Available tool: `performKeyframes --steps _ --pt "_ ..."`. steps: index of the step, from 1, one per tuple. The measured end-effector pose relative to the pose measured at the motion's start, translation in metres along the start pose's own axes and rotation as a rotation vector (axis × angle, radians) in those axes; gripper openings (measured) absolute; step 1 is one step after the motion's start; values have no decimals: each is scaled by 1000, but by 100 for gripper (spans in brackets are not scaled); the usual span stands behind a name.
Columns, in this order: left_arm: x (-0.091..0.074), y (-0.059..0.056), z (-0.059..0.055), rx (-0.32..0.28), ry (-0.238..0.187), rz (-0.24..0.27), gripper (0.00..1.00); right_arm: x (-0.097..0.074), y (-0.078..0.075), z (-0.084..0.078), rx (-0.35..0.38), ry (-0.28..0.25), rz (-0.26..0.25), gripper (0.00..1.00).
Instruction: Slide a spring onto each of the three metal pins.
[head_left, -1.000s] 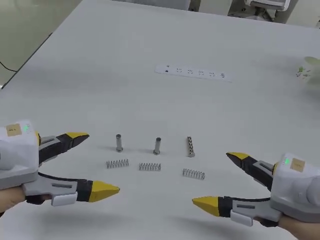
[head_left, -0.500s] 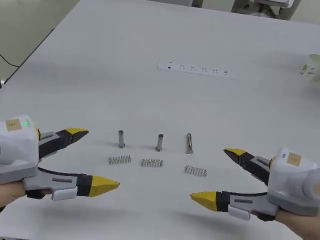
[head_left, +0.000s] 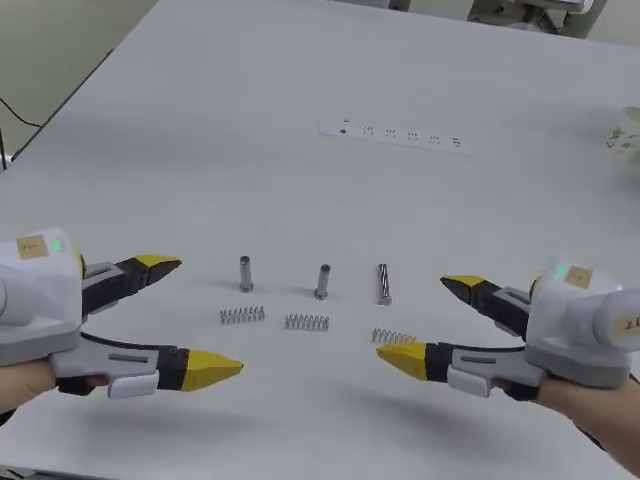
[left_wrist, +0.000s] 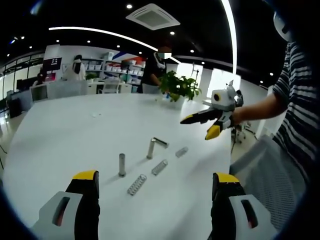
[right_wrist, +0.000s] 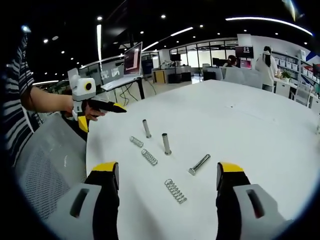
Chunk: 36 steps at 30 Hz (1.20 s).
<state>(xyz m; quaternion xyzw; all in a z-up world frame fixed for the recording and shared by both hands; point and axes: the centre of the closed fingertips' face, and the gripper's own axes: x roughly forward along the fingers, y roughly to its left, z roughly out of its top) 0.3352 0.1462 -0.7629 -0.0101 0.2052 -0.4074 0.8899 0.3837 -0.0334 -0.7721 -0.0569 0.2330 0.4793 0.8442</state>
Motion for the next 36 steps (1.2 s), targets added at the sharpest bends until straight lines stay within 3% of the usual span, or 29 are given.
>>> performKeyframes --steps 7,18,31,36 --pt "1 -2 0 -1 -1 -5 90 9 -16 9 39 25 -34 75" --pt "1 -2 -1 -11 -6 -8 90 27 -41 18 141 74 -57 53" --pt "1 -1 -3 -18 -7 -8 90 50 -53 9 198 203 -84 39" --pt "1 0 0 -19 -11 -7 90 58 -62 -1 316 255 -114 29"
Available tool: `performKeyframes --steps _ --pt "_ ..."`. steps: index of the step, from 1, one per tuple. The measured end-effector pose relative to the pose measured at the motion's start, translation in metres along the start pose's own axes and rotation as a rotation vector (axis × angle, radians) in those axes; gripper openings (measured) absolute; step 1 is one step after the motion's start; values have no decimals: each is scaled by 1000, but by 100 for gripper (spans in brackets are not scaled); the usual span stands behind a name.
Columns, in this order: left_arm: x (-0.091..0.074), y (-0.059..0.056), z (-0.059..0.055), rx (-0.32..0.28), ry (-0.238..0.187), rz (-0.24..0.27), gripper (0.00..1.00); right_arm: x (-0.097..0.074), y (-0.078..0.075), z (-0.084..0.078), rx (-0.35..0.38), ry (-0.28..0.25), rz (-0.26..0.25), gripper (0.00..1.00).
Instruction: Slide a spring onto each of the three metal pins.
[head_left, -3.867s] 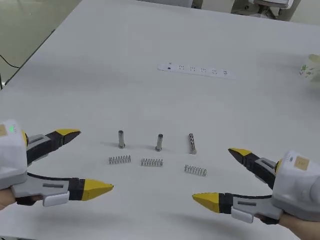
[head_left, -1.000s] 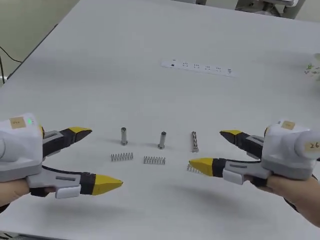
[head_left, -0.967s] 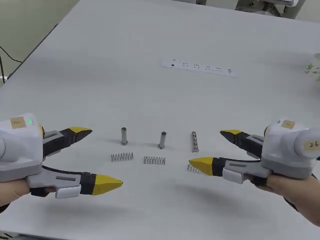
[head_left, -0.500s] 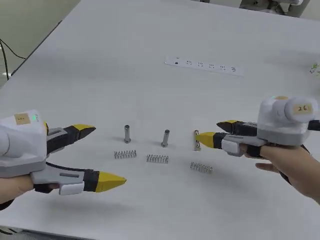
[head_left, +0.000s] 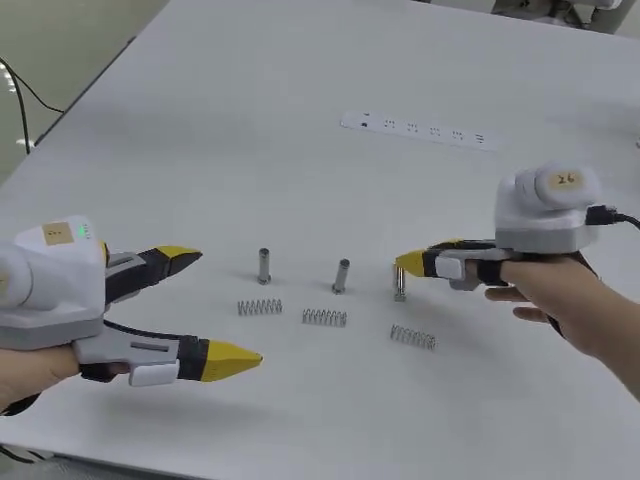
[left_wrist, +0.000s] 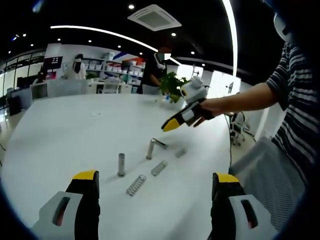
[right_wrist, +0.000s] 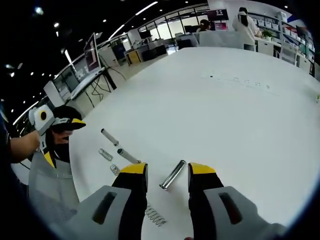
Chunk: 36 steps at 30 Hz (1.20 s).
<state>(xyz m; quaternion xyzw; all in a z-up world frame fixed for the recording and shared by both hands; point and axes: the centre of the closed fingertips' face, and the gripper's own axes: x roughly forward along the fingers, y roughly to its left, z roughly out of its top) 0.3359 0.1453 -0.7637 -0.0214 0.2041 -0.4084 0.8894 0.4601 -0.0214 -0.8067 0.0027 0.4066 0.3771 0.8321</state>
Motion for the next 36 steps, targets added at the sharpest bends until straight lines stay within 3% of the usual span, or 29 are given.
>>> performKeyframes --steps 13,17,22,25,29,36 --pt "2 -1 0 3 6 -7 89 21 -19 -12 112 73 -77 18" --pt "1 1 -1 2 10 -7 89 26 -23 -20 95 121 -111 17" --pt "1 1 -2 4 18 -10 89 32 -25 -20 88 132 -136 16" --pt "2 1 -3 5 23 -12 89 35 -25 -22 47 157 -163 13" --pt "1 2 -3 3 20 -13 89 37 -25 -20 -4 157 -182 9" --pt "-2 6 -3 1 17 -1 89 37 -27 -22 -26 164 -194 7"
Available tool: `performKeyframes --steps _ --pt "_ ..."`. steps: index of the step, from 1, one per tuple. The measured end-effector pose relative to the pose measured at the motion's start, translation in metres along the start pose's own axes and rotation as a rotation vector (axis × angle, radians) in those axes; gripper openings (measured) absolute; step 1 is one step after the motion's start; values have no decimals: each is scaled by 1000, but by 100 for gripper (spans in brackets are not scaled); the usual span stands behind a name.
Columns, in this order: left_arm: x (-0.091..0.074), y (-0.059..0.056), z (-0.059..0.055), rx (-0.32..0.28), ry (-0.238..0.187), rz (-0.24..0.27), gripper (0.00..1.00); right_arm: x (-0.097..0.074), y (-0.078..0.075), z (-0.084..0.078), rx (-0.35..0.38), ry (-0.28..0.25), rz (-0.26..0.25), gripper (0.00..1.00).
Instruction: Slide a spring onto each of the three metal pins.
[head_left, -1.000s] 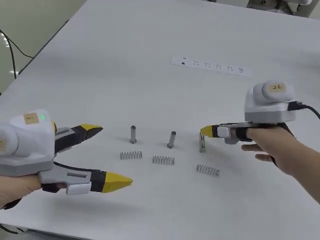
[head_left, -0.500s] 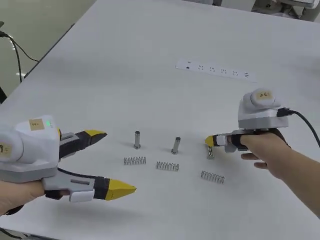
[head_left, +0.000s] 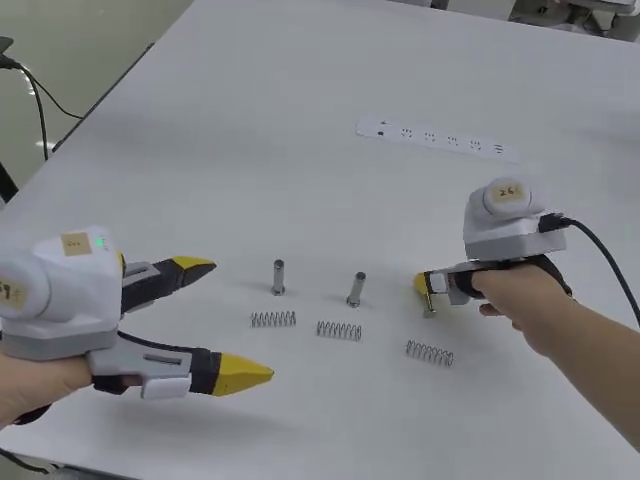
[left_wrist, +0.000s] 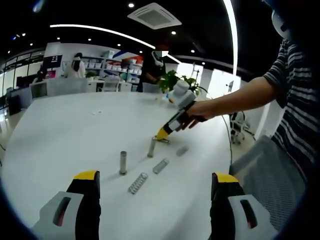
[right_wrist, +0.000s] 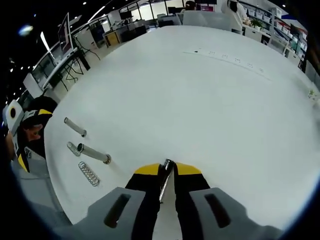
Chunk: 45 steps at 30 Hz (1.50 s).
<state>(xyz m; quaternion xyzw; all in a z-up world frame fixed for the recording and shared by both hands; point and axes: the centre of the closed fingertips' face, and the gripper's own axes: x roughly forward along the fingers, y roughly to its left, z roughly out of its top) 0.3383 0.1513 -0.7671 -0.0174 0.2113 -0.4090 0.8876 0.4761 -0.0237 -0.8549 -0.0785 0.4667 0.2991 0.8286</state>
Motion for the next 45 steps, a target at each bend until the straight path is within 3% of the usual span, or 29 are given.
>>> performKeyframes --steps 3,6,12,16,19,31,36,42,45 --pt "-1 0 -1 -5 -1 1 88 -1 -2 -2 -28 -1 -13 5" --pt "-1 0 -2 -4 3 1 87 -3 -3 -4 -11 -3 1 5" --pt "0 -2 -1 -4 1 -2 87 -18 -1 3 47 -86 33 5" --pt "2 -2 1 -2 -3 -2 87 -28 5 10 155 -160 94 5" --pt "4 -4 2 -1 -6 -6 87 -34 1 11 168 -196 87 5" --pt "3 -9 5 -10 -24 -13 87 -47 7 6 55 -263 77 5" --pt "4 -10 6 -9 -24 -13 87 -48 9 4 28 -263 69 5" --pt "4 -10 5 -8 -25 -14 87 -51 12 1 -74 -263 46 5" --pt "3 -10 6 -8 -28 -14 87 -52 14 -1 -87 -263 44 5"
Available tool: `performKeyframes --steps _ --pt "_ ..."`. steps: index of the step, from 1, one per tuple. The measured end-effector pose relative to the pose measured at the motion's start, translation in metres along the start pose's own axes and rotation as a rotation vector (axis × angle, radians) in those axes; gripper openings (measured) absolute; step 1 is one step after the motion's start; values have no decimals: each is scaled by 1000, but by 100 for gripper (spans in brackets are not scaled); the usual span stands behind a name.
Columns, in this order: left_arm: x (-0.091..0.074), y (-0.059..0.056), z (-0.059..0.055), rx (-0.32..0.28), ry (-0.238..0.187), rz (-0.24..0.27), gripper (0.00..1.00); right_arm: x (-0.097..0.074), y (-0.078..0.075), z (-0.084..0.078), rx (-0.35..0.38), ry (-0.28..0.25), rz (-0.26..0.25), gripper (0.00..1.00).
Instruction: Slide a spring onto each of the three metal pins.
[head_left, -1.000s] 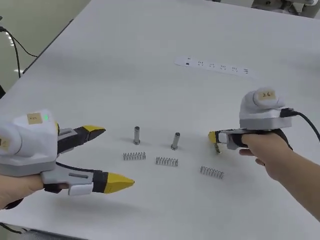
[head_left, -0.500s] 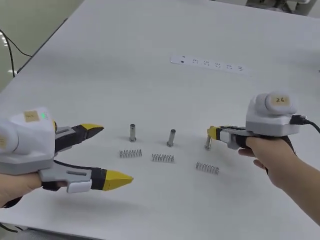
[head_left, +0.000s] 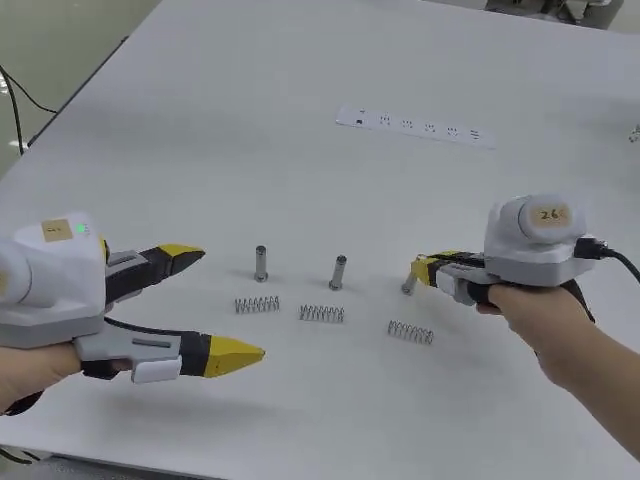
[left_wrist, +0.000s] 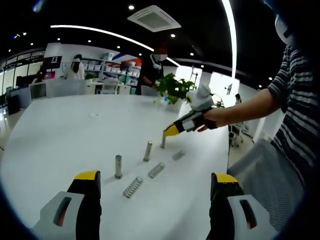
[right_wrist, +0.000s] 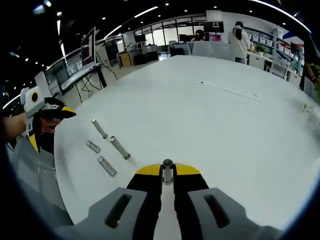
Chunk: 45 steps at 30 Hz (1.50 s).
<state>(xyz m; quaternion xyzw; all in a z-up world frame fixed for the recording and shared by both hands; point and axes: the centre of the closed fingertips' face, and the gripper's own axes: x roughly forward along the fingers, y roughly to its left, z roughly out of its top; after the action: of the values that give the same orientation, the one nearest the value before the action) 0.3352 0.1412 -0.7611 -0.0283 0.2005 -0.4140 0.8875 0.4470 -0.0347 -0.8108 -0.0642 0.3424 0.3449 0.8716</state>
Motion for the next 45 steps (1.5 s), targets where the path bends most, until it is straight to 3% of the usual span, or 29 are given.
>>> performKeyframes --steps 9,21,45 --pt "-2 2 1 -2 -6 8 87 -1 -1 -1 -24 2 -4 5" --pt "-2 1 6 -6 -20 8 87 -1 1 -3 -124 15 -5 5" --pt "-4 -1 7 -7 -18 4 87 -2 2 -7 -98 22 1 6"
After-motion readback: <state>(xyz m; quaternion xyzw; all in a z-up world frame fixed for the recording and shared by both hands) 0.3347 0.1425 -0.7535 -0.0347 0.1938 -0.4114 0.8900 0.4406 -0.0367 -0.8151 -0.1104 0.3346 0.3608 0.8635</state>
